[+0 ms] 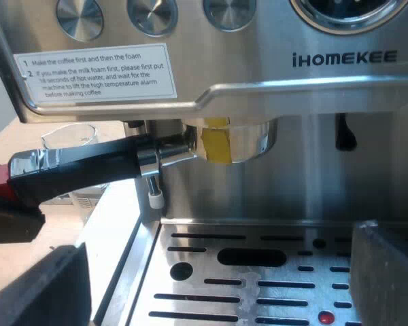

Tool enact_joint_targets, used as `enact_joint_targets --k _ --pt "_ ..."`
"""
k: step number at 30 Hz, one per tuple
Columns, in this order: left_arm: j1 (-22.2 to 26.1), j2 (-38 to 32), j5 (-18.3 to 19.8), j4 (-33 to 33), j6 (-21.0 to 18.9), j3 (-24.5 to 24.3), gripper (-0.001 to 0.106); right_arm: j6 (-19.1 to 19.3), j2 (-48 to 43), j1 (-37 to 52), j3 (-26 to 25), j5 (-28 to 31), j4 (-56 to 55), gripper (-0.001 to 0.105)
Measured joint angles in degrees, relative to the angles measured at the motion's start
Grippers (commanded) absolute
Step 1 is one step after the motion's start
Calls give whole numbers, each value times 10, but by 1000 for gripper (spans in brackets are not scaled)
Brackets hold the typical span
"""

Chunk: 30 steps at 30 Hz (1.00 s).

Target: Put the handle in the coffee machine

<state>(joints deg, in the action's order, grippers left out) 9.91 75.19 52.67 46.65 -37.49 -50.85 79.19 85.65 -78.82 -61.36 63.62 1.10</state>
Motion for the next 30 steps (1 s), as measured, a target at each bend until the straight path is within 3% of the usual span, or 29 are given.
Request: enact_joint_targets --k 20,24,30 --pt "0 5 10 -34 4 0 0 0 0 0 14 1 0 78" --pt "0 5 26 -38 -31 0 0 0 0 0 14 1 0 78" --pt "0 5 29 -38 -41 0 0 0 0 0 14 1 0 78"
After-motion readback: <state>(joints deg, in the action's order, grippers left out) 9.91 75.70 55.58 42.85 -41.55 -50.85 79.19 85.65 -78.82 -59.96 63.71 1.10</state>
